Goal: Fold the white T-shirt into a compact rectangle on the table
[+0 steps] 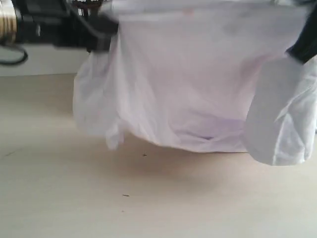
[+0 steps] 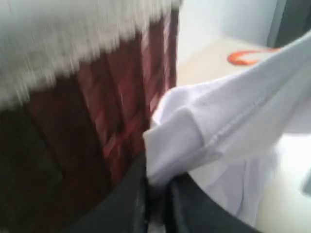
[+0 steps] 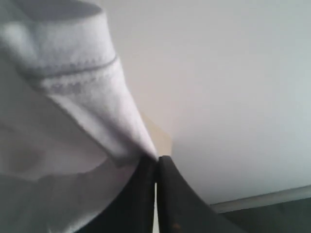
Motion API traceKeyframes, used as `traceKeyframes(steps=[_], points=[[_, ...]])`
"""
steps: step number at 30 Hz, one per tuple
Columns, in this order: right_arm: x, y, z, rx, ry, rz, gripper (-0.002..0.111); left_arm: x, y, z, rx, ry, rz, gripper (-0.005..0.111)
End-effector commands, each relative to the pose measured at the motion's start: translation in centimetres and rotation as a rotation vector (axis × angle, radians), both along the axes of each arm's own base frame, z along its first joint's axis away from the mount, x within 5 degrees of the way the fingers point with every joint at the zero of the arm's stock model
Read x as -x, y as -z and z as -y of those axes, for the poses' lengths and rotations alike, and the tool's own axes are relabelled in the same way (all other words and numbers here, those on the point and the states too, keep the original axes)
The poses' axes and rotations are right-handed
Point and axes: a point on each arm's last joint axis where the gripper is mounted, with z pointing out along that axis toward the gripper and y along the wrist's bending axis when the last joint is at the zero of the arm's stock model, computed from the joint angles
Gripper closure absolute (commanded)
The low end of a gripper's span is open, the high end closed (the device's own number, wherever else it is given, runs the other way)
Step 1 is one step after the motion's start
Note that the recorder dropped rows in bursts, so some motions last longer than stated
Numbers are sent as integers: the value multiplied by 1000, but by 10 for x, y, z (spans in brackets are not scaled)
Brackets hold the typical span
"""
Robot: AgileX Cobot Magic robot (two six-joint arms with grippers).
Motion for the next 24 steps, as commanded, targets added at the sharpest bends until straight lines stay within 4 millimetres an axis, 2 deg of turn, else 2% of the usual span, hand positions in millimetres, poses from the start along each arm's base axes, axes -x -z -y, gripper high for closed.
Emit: traceKeyframes(steps=[1,3,6,11,14,19,24], points=[[31,-65,37,-54,64,150,108,9,-94,8,111,96,260,107],[37,-87,44,-51,50,193,108,22,-126,12,151,208,334,107],[45,-114,53,-82,51,264,108,37,-145,12,171,293,379,107],[62,-158,72,-100,67,390,108,36,-144,-1,156,271,385,107],[71,-174,81,-123,70,432,108,30,-140,0,150,268,371,107],[66,-175,76,-117,65,423,108,17,-137,8,145,292,355,107],[45,-166,54,-124,60,375,108,5,-114,21,125,390,275,107]])
